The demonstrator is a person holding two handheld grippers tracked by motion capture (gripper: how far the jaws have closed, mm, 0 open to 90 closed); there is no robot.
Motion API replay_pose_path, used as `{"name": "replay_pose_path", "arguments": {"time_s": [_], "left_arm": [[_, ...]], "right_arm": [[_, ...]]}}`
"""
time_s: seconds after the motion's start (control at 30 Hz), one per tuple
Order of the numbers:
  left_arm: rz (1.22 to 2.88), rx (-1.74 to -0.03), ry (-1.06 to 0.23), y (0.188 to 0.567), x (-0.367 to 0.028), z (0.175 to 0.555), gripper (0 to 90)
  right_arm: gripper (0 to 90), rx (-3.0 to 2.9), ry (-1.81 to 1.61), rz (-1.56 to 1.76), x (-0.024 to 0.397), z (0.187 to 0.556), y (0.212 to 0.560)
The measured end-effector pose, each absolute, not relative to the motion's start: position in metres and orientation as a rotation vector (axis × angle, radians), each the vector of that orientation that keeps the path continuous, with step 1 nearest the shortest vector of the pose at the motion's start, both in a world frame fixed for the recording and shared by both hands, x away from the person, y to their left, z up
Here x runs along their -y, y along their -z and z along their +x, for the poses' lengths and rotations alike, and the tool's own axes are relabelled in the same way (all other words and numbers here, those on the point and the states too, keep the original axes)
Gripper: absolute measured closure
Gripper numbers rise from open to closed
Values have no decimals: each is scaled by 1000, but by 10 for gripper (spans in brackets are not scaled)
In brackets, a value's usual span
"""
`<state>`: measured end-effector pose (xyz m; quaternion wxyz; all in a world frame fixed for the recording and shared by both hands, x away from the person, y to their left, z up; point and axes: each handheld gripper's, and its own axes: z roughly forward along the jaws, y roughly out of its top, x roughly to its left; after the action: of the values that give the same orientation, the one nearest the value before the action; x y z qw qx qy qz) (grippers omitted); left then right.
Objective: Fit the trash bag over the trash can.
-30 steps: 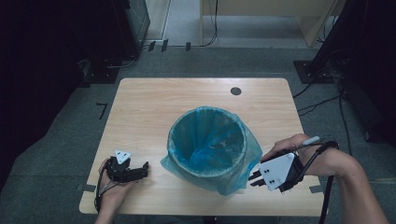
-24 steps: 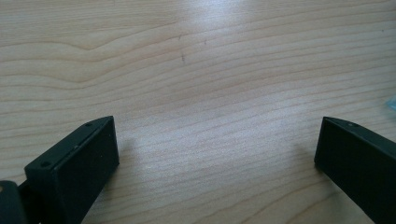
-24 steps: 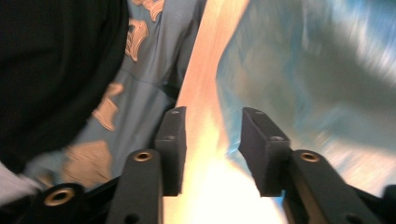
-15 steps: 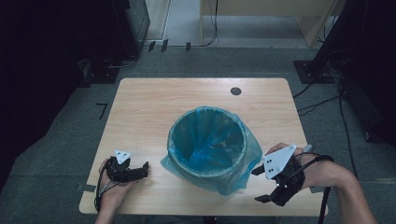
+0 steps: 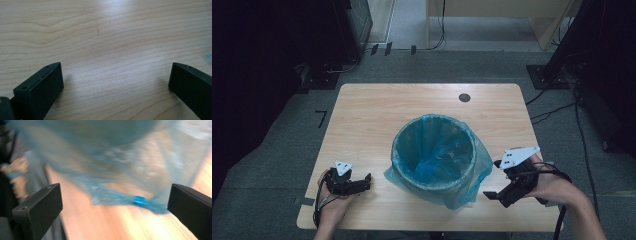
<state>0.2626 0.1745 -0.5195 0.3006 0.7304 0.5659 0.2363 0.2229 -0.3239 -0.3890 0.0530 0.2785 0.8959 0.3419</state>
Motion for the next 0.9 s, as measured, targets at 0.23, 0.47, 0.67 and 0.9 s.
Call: {"name": "replay_pose_path", "arguments": {"time_s": [0.23, 0.47, 0.67, 0.9], "left_arm": [[1938, -1502, -627, 520, -174, 263, 0], [1938, -1502, -627, 520, -174, 263, 0], [1938, -1502, -627, 520, -174, 263, 0], [1938, -1502, -627, 520, -174, 263, 0]], "right_arm": [[0, -2543, -1048, 1065, 337, 236, 405], [0, -2314, -1044, 1315, 351, 249, 421], [0, -2194, -1034, 1392, 360, 251, 430], [0, -2124, -984, 1410, 371, 250, 444]]}}
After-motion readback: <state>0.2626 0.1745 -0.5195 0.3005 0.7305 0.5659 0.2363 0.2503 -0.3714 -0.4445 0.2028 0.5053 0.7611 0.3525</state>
